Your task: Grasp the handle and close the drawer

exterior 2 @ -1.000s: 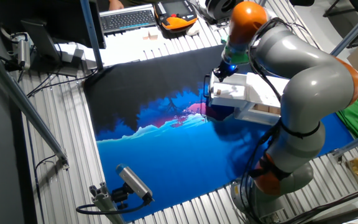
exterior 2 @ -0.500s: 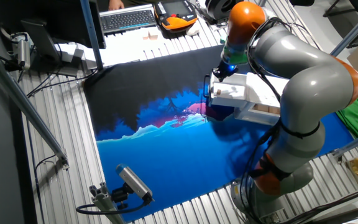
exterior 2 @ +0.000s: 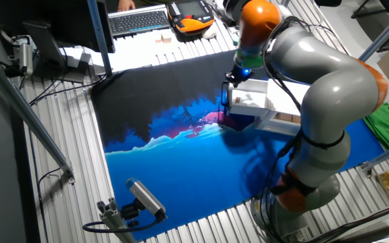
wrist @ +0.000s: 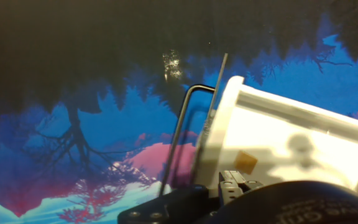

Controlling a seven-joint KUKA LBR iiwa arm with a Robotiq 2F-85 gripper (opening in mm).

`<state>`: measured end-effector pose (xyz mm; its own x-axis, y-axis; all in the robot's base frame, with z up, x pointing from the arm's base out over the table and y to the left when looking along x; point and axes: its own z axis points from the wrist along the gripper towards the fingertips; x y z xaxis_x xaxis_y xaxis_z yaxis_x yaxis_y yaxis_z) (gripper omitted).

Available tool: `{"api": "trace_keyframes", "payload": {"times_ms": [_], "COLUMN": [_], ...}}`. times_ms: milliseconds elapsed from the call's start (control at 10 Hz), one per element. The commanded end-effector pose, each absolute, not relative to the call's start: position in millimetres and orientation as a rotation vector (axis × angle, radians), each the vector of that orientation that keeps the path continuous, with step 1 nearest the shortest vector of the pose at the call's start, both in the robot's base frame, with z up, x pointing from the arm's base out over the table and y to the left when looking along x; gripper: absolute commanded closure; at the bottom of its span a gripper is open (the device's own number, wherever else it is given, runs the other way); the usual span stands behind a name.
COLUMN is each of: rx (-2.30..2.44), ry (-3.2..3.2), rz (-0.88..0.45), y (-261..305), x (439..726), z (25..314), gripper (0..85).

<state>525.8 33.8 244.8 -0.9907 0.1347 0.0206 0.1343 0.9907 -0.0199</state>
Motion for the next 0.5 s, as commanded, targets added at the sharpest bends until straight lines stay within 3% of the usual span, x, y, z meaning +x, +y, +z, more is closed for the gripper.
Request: {"api": "trace_keyframes", "payload": {"times_ms": [0,400], "rx": [-0.218,-0.215], "ry": [-3.111,-3.107], "rz": [0.047,0.083], "y": [41,64], "x": [527,532], "z": [245,243], "gripper": [85.0,85.0]}}
